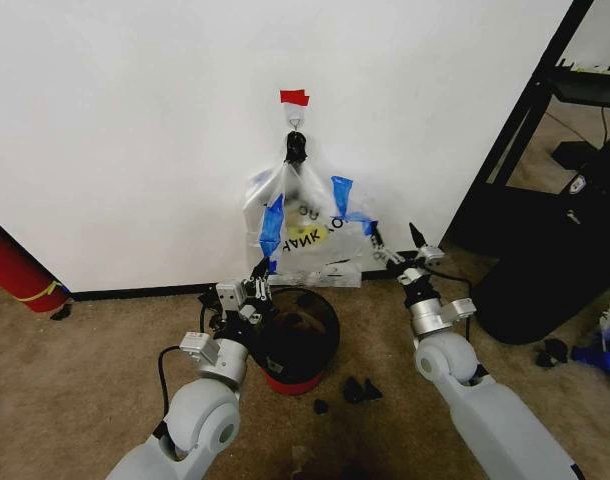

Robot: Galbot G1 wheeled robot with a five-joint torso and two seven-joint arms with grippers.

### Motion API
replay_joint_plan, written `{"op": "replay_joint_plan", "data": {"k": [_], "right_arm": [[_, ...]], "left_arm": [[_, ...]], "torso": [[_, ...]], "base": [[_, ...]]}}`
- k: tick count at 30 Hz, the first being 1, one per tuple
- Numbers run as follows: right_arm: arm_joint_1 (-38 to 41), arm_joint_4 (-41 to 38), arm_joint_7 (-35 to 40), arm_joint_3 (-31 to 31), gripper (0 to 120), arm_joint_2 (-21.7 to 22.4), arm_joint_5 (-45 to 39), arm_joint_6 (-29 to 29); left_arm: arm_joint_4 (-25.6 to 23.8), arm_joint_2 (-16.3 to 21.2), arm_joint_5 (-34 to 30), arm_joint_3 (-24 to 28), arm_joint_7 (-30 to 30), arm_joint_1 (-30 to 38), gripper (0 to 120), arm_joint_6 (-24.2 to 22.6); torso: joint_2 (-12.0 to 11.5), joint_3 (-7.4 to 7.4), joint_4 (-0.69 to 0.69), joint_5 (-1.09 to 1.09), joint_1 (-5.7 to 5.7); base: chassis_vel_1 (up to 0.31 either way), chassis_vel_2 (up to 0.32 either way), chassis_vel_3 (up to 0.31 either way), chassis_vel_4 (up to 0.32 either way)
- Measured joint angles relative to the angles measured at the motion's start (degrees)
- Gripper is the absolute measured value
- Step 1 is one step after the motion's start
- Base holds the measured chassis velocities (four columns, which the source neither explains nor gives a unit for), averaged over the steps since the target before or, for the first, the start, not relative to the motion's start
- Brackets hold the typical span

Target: Pick up the garbage bag from the wall and place it over the trash bin.

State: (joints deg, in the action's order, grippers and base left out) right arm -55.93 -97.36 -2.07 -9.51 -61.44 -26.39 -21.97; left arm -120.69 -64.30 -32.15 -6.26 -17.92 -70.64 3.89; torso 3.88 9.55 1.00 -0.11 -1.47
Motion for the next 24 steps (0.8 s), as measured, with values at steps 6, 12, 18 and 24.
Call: {"op": "replay_joint_plan", "data": {"k": [6, 12, 18, 24], "right_arm": [[3.5, 0.2, -8.7, 1.2, 100, 4.1, 6.9, -1.5], [10.0, 0.1, -13.4, 1.9, 100, 7.6, 13.9, -1.2], [16.3, 0.4, -15.5, 3.4, 100, 11.7, 18.4, 2.3], [21.1, 1.9, -22.0, 5.7, 100, 15.2, 17.1, 6.3]], "left_arm": [[0.1, -0.1, 0.3, 0.0, 0.0, -0.3, 0, 0.1], [0.3, -0.3, 0.7, 0.0, 0.0, -0.4, 0, 0.2], [0.6, -0.4, 1.0, 0.0, 0.1, -0.4, 0, 0.4], [0.8, -0.9, 1.7, 0.1, 0.1, -0.6, 0, 0.6]], "torso": [[0.0, 0.00, 0.01, 0.01, 0.00], [0.0, 0.00, -0.01, 0.00, 0.00], [0.0, 0.00, 0.00, 0.01, 0.00], [0.0, -0.01, 0.01, 0.01, 0.00]], "base": [[0.000, 0.000, 0.000, 0.000], [0.000, 0.000, 0.000, 0.000], [0.000, 0.000, 0.000, 0.000], [0.000, 0.000, 0.000, 0.000]]}}
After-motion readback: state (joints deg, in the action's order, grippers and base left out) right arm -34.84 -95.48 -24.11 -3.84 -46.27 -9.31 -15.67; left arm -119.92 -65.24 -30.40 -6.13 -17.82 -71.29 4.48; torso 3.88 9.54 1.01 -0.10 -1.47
